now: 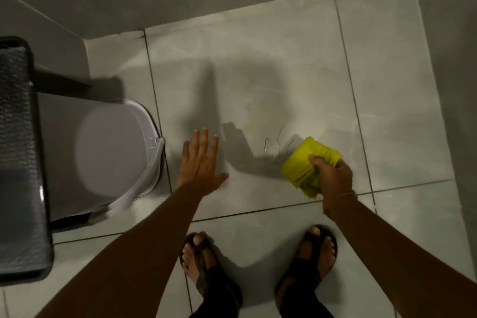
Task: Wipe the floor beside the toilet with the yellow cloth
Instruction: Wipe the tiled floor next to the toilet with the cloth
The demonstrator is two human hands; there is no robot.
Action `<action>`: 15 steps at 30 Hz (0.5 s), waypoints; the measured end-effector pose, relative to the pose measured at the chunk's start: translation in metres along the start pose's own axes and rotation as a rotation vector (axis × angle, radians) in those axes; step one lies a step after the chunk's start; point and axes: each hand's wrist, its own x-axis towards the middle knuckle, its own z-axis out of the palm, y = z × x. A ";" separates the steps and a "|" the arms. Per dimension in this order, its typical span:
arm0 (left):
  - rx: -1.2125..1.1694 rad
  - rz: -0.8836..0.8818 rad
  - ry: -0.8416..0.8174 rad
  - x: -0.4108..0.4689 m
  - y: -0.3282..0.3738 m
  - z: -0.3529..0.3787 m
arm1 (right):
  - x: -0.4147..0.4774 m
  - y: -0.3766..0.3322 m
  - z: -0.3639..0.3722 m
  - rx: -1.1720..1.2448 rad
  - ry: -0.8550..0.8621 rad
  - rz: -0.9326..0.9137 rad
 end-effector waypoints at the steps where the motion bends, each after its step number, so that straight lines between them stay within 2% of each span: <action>1: 0.016 0.013 -0.003 0.012 -0.002 0.006 | 0.010 0.004 0.001 -0.050 0.029 -0.036; 9: 0.026 0.078 0.001 0.084 -0.025 0.036 | 0.070 0.026 0.000 -0.465 0.254 -0.487; 13: 0.061 0.104 -0.029 0.097 -0.036 0.039 | 0.086 0.031 -0.001 -0.643 0.296 -0.713; 15: 0.060 0.114 -0.020 0.099 -0.038 0.044 | 0.092 0.039 -0.002 -0.682 0.254 -0.819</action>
